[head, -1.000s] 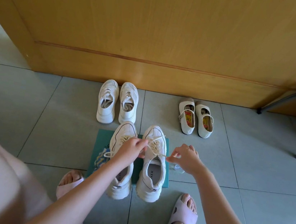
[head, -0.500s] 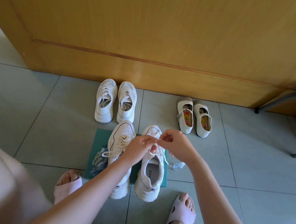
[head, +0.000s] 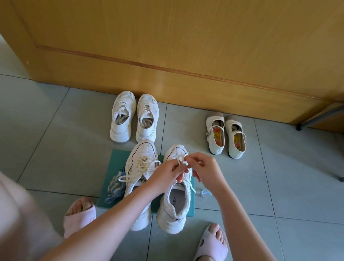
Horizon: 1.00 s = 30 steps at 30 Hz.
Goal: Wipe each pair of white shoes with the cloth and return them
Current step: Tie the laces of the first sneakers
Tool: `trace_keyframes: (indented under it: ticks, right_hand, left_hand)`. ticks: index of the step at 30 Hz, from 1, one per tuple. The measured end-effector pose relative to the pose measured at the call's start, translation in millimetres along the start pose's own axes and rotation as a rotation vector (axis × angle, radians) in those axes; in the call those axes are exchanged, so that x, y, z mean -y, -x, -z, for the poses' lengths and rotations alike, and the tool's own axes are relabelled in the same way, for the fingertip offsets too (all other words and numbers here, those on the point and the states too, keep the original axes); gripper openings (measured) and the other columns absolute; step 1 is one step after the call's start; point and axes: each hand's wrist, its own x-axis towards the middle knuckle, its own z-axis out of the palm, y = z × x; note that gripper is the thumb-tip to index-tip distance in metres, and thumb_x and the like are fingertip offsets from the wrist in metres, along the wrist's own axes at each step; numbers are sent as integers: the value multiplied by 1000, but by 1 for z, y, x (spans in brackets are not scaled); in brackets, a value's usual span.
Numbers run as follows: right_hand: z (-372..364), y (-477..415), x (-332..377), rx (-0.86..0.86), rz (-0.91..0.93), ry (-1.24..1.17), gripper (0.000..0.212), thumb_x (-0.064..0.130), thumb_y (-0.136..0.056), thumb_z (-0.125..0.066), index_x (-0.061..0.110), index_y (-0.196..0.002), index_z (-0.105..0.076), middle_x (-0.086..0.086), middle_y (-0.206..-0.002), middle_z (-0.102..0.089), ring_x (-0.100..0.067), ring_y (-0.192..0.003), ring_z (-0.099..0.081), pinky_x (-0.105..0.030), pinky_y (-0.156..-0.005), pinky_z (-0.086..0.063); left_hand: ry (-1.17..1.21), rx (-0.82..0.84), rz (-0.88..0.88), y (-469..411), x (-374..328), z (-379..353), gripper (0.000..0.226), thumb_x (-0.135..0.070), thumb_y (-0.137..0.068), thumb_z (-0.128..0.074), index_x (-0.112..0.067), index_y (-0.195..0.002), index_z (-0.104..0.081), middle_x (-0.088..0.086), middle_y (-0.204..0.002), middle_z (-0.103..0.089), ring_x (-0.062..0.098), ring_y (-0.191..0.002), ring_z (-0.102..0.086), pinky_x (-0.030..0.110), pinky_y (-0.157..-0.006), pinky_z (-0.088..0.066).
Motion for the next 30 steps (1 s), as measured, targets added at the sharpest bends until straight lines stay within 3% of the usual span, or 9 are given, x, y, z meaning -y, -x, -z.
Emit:
trace_keyframes:
  ticks: [3, 7, 11, 15, 20, 24, 27, 30]
  right_hand:
    - [3, 1, -7, 88, 26, 109, 12, 9, -89, -59, 16, -94, -67, -1, -82, -65, -8, -60, -51, -13, -51, -40]
    - [7, 1, -7, 157, 43, 159, 9, 19, -83, -69, 16, -89, -63, 9, -76, -56, -3, -62, -46, -9, -55, -39]
    - [7, -1, -9, 152, 27, 184, 9, 19, -87, -64, 13, -87, -57, 7, -72, -52, -4, -61, -43, -15, -58, -36]
    - [4, 1, -12, 99, -106, -115, 11, 18, -92, -57, 14, -82, -54, 1, -63, -51, -12, -55, -45, -22, -55, -40]
    - [-2, 3, -18, 50, -235, -425, 10, 10, -96, -49, 7, -88, -54, -5, -72, -53, -15, -58, -46, -27, -54, -41]
    - [-1, 6, -16, 88, -203, -505, 8, 10, -95, -50, 7, -89, -55, -5, -73, -56, -14, -58, -47, -26, -55, -41]
    - [5, 9, -15, 202, -136, -327, 3, 12, -92, -57, 11, -90, -56, -1, -73, -58, -11, -60, -50, -23, -58, -45]
    - [6, 10, -18, 284, -121, -120, 7, 14, -90, -60, 18, -86, -56, 1, -77, -59, -10, -63, -53, -21, -63, -49]
  left_hand:
    - [-29, -8, 13, 2, -2, 1, 30, -25, -99, -42, -14, -74, -56, -2, -64, -59, 10, -59, -54, 14, -58, -40]
    - [-50, 21, 16, 2, -1, 1, 35, -29, -100, -40, -14, -72, -55, -5, -65, -61, 6, -59, -56, 17, -63, -41]
    - [118, -12, 37, 1, -2, 1, 28, -23, -99, -43, -7, -84, -60, -2, -69, -64, 0, -56, -59, 8, -61, -45]
    - [271, -89, 71, 0, -6, 4, 25, -19, -96, -52, 1, -96, -67, 0, -72, -66, -7, -52, -59, 3, -56, -42]
    - [365, -131, 171, -3, -5, 1, 25, -18, -92, -59, 4, -94, -70, -9, -59, -67, -7, -50, -58, 2, -52, -41]
    - [476, -120, 222, -4, -5, 2, 18, -20, -89, -63, -6, -99, -71, -9, -65, -71, 2, -65, -63, 9, -65, -51]
    - [543, -97, 281, -5, -3, 4, 20, -18, -87, -65, -8, -104, -70, 8, -88, -72, 19, -83, -64, 29, -85, -53]
    - [612, -38, 318, -4, -1, 7, 17, -9, -87, -63, -7, -104, -68, 10, -91, -68, 19, -81, -64, 20, -67, -57]
